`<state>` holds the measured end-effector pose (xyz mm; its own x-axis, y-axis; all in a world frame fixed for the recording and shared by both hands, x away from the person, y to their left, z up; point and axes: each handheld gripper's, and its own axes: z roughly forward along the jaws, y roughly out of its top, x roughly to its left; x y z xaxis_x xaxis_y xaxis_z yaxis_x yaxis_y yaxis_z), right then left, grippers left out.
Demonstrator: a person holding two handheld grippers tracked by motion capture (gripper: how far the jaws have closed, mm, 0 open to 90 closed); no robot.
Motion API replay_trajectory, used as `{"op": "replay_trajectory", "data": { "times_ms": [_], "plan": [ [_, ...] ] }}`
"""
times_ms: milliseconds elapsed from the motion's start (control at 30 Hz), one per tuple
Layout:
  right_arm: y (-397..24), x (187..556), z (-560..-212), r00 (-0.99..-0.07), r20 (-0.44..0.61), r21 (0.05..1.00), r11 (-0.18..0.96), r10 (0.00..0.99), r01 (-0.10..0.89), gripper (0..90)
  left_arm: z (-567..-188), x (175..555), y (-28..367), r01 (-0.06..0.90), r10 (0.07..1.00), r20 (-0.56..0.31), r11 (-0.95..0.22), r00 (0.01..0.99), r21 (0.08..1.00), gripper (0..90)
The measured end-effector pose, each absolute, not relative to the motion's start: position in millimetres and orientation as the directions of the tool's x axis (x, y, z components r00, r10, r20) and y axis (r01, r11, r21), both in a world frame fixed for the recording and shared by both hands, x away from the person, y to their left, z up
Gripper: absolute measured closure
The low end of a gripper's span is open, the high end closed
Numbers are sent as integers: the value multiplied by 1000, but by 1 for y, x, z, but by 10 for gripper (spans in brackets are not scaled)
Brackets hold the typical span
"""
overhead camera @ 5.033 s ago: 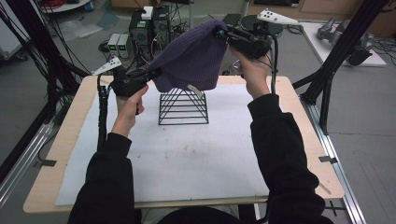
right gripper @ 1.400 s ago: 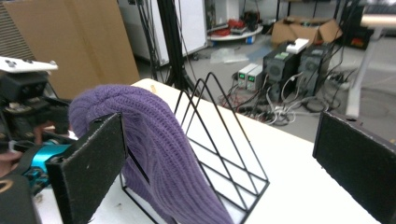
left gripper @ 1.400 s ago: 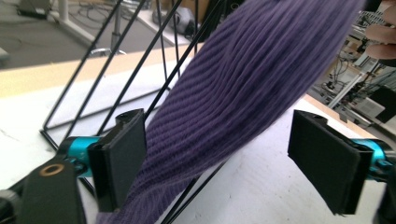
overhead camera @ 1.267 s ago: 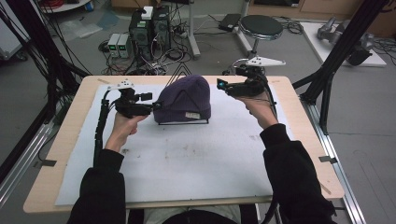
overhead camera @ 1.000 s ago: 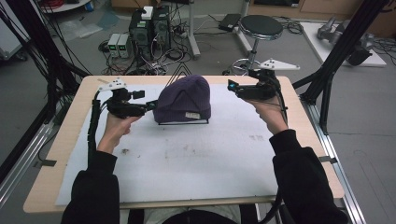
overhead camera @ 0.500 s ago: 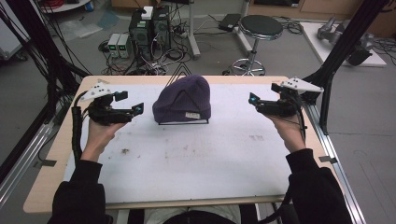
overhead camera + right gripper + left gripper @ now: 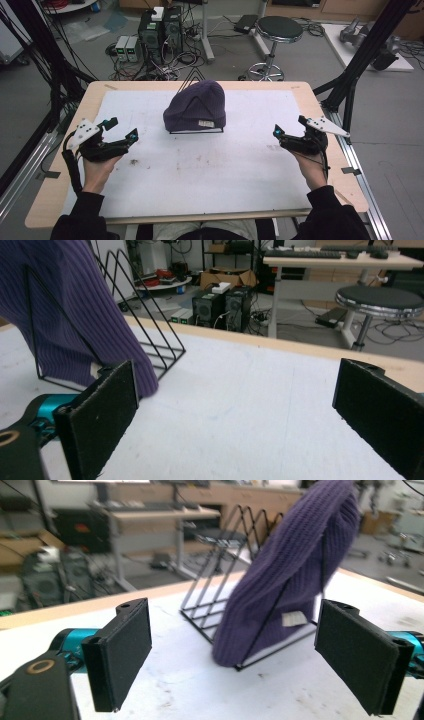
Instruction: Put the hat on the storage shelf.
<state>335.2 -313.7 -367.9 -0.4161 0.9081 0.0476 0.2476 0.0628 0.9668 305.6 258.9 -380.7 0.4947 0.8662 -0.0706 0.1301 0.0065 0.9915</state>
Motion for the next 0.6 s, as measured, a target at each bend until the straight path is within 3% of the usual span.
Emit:
{"op": "replay_trajectory", "data": {
  "times_ms": [400,600],
  "plan": [
    [-322,316,-412,-306,7,988,41,952,150,35,-415,284,262,120,915,-77,32,395,992,154],
    [-313,304,-419,-199,-30,994,50,979,96,37,-427,274,270,62,968,-81,68,237,996,150]
  ]
}}
